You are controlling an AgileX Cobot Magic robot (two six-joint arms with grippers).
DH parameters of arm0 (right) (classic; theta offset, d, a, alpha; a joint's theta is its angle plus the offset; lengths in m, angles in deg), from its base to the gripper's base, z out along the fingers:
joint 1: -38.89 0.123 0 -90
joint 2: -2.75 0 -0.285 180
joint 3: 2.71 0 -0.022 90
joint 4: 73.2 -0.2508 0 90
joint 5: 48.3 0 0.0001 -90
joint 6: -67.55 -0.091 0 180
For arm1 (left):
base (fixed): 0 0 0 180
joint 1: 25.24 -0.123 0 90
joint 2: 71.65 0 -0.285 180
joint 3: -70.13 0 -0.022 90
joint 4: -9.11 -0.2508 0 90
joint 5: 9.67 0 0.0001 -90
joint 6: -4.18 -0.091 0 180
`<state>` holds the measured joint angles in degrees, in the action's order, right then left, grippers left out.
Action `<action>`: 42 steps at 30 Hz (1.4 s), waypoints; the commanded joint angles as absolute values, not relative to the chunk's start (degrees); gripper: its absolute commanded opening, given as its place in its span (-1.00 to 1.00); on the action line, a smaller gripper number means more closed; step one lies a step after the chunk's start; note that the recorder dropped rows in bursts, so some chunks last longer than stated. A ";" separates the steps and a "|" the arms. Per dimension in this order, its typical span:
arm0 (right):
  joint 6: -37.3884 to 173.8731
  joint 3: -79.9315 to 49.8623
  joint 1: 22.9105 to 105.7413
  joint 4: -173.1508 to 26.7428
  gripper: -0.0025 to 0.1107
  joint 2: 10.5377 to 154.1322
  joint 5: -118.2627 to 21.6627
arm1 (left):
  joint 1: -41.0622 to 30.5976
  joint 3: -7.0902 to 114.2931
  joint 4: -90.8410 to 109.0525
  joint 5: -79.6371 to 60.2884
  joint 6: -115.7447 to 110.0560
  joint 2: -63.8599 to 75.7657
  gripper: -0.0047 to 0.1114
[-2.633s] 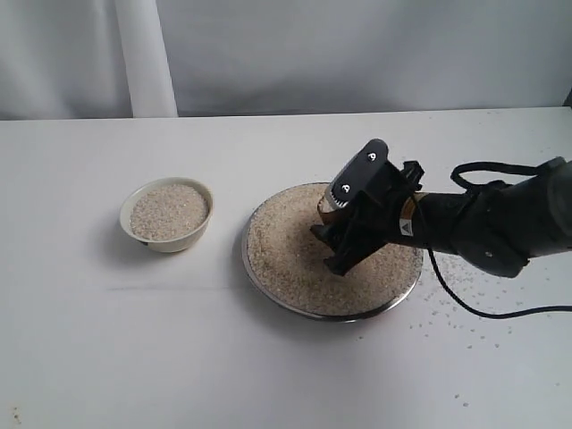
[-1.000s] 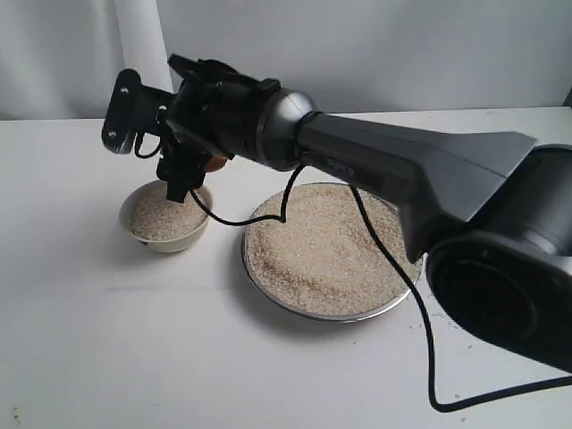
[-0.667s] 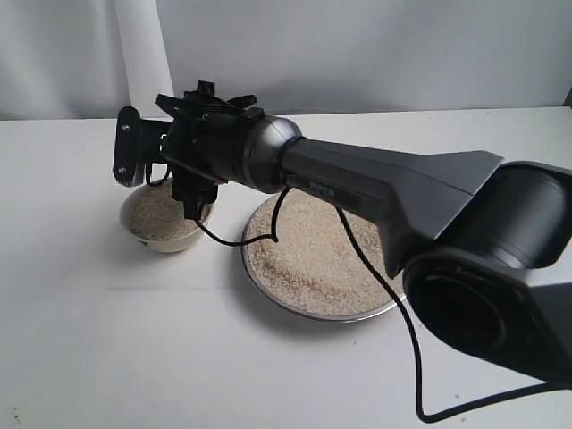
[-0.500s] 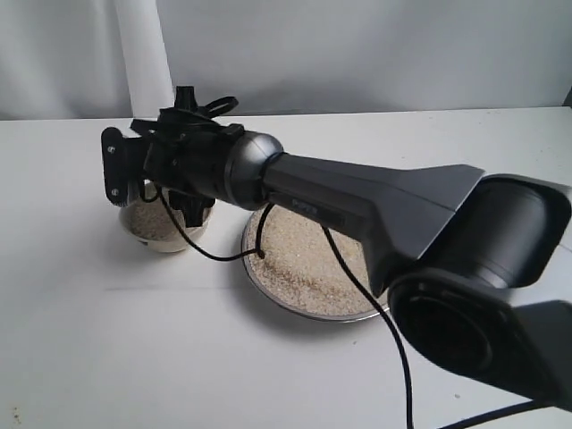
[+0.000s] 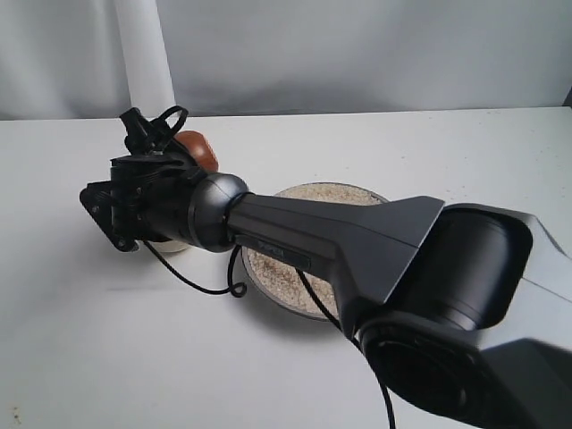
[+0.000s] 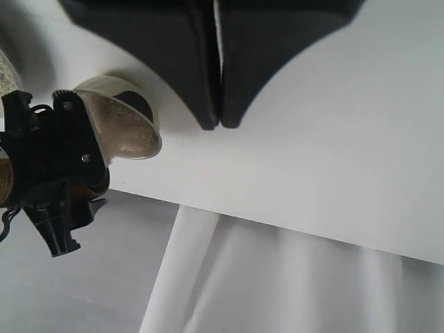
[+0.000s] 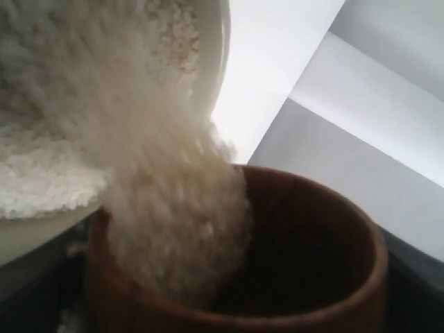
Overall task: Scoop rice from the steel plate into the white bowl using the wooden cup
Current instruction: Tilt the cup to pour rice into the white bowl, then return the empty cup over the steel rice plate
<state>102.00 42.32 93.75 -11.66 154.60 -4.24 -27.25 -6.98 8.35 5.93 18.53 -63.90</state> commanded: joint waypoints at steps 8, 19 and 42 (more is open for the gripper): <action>106.79 42.80 93.78 -5.02 -0.96 153.91 -3.04 | -26.98 -7.09 8.59 5.55 18.74 -63.86 -0.92; 116.73 42.80 93.78 -1.85 -0.96 153.76 -2.56 | -26.98 -7.09 8.59 5.55 18.74 -63.86 -0.92; 107.29 42.81 92.80 -35.44 -0.96 142.43 -1.24 | -26.98 -7.09 8.59 5.55 18.74 -63.86 -0.92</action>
<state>107.70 42.41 93.84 -27.73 146.67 -3.35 -27.25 -6.98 8.35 5.93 18.53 -63.90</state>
